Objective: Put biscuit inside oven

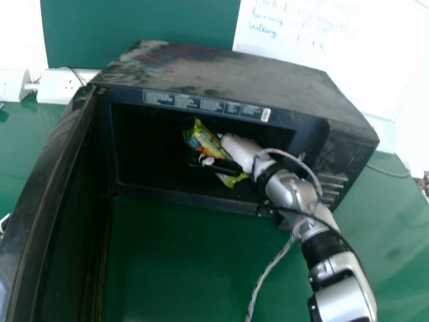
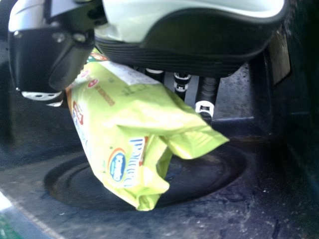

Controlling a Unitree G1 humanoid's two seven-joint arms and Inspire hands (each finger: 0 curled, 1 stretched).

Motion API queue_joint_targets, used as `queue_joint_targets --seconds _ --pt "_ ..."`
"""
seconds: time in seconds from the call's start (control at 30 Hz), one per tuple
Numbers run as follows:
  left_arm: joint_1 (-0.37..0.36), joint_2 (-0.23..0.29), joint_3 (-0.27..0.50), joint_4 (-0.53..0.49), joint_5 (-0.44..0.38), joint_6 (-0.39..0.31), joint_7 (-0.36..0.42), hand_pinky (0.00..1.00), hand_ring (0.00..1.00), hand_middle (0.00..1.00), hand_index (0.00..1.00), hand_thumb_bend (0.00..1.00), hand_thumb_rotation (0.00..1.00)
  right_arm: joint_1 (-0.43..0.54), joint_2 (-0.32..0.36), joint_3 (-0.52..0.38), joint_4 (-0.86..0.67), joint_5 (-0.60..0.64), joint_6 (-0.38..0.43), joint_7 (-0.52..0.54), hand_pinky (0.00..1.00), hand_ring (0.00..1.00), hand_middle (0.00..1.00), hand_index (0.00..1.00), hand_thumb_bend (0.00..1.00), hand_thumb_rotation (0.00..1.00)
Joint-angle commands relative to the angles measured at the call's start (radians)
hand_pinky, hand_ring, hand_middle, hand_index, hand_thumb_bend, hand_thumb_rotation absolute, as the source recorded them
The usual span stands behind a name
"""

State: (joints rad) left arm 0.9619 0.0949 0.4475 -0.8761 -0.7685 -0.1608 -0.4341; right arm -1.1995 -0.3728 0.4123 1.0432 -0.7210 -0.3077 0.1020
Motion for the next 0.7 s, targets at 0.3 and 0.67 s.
queue_joint_targets --seconds 0.3,0.67 --pt "0.015 0.012 -0.004 -0.005 -0.011 0.003 -0.02 0.87 0.83 0.88 0.89 0.87 1.0 -0.104 0.046 0.042 0.159 0.0 0.029 -0.081 0.15 0.11 0.46 0.49 0.51 0.0" --pt "0.015 0.022 -0.006 -0.001 -0.011 0.001 -0.032 0.87 0.78 0.83 0.9 0.84 1.0 -0.161 0.08 0.068 0.228 0.001 0.088 -0.072 0.14 0.1 0.46 0.49 0.51 0.0"
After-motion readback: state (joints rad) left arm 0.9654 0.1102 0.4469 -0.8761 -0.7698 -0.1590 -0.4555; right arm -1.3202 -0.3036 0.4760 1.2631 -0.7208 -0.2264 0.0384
